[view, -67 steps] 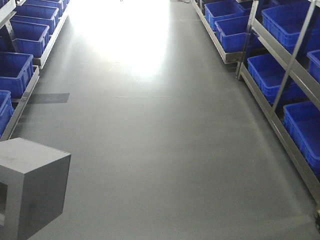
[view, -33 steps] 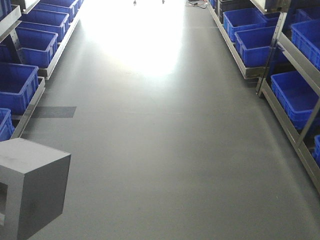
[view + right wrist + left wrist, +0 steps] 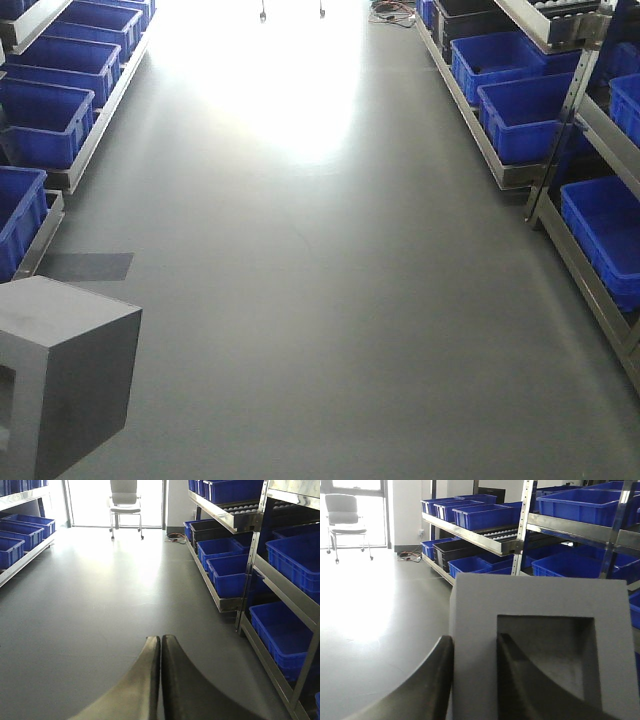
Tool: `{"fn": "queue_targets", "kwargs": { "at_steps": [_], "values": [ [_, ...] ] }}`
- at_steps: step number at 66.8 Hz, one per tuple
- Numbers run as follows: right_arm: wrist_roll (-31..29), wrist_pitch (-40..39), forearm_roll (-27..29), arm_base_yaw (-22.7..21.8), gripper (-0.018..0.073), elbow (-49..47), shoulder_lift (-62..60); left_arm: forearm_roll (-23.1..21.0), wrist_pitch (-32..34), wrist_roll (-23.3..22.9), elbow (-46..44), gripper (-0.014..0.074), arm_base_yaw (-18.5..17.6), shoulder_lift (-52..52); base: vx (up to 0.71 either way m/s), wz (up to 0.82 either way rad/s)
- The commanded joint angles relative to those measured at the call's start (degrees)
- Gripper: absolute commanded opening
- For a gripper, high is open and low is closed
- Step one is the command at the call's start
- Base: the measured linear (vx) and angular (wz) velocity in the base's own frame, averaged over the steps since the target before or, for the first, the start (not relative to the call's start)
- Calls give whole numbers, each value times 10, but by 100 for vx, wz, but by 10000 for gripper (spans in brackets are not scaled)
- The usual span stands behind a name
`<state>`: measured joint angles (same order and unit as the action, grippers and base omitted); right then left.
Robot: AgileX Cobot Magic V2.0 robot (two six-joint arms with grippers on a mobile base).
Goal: Sort gray base to blue bin
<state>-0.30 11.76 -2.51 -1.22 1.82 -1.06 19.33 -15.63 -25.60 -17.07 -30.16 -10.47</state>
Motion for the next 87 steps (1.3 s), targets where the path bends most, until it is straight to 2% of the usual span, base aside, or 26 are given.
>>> {"fn": "queue_targets", "kwargs": {
  "at_steps": [1,87],
  "values": [
    [-4,-45,-5,-4,-5,3,-4,0,60,-3,-18,-7,-5,-5,49,-3],
    [-4,-45,-5,-4,-5,3,-4,0,60,-3,-18,-7,-5,-5,48,7]
  ]
}}
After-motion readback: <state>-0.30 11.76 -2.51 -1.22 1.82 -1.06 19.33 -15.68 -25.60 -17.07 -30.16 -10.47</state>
